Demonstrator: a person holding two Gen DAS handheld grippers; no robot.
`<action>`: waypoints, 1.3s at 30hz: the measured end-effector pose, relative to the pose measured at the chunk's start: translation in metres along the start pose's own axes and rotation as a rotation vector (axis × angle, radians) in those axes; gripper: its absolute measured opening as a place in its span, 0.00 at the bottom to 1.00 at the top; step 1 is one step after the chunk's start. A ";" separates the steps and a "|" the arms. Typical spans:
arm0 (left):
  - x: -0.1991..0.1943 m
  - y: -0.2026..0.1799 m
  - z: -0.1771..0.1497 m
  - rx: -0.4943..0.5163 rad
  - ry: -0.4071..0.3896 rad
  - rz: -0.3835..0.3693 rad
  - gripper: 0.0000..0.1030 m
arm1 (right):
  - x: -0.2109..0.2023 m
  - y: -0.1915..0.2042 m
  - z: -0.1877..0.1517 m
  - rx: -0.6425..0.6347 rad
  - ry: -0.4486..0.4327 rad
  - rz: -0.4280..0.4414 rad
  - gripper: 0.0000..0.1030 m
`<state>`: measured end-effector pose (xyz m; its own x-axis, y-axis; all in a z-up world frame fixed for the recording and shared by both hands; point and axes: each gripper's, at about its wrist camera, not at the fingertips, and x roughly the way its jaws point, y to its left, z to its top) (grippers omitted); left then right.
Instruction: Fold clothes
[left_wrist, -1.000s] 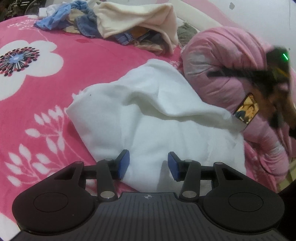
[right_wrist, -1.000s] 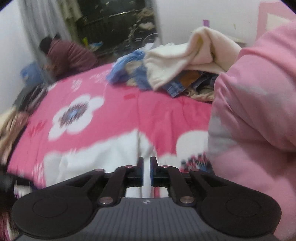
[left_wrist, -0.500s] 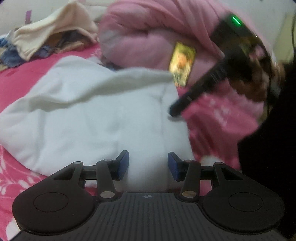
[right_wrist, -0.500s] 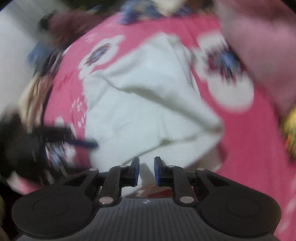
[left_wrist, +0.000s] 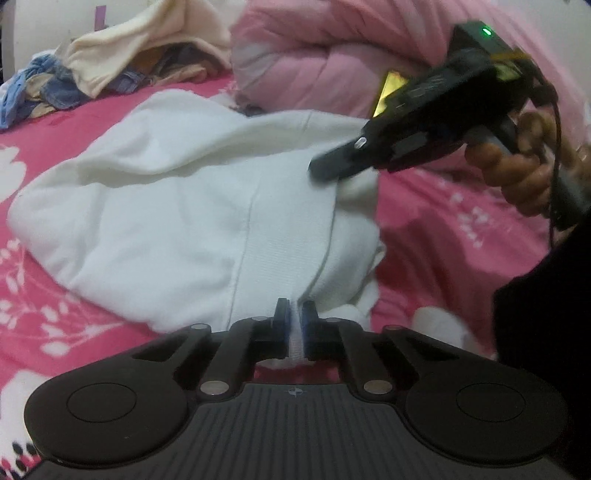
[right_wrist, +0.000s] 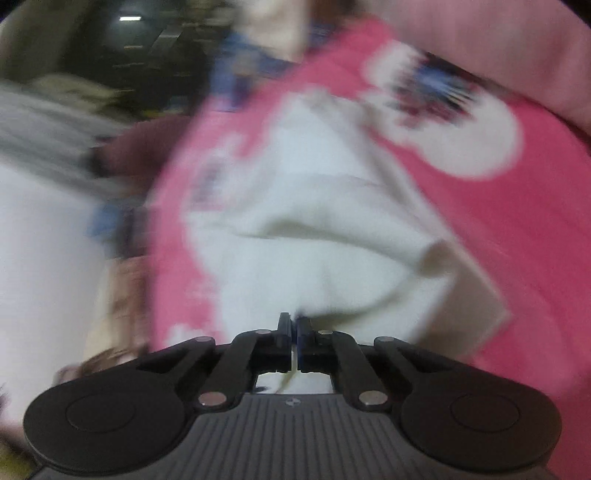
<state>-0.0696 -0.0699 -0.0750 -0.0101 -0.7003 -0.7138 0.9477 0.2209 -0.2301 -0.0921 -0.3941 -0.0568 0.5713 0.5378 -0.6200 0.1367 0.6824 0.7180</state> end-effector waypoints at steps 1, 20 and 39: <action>-0.006 0.000 -0.002 0.017 -0.007 -0.014 0.03 | -0.004 0.005 -0.001 -0.047 0.012 0.028 0.02; -0.002 -0.004 -0.037 0.025 0.065 0.028 0.12 | 0.031 -0.007 -0.030 0.030 0.153 0.062 0.38; -0.007 0.017 -0.026 -0.256 0.027 0.125 0.33 | 0.062 0.042 -0.046 -0.184 0.171 0.171 0.06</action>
<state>-0.0616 -0.0441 -0.0912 0.0902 -0.6390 -0.7639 0.8308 0.4713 -0.2962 -0.0882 -0.3095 -0.0797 0.4267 0.7176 -0.5505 -0.1076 0.6446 0.7569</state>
